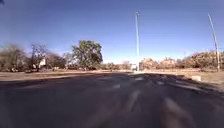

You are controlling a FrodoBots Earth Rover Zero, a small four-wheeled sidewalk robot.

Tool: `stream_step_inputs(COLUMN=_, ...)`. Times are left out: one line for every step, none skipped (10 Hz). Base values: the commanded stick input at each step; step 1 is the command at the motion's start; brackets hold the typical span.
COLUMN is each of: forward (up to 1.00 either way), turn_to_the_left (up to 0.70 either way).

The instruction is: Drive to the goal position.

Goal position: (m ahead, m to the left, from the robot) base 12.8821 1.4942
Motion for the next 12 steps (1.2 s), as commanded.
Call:
stream_step_inputs(forward=0.5, turn_to_the_left=0.0)
stream_step_inputs(forward=0.5, turn_to_the_left=0.0)
stream_step_inputs(forward=0.5, turn_to_the_left=0.0)
stream_step_inputs(forward=0.5, turn_to_the_left=0.0)
stream_step_inputs(forward=0.5, turn_to_the_left=0.0)
stream_step_inputs(forward=0.5, turn_to_the_left=0.0)
stream_step_inputs(forward=0.5, turn_to_the_left=0.0)
stream_step_inputs(forward=0.5, turn_to_the_left=0.0)
stream_step_inputs(forward=0.5, turn_to_the_left=0.0)
stream_step_inputs(forward=0.5, turn_to_the_left=0.0)
stream_step_inputs(forward=0.5, turn_to_the_left=0.0)
stream_step_inputs(forward=0.5, turn_to_the_left=0.0)
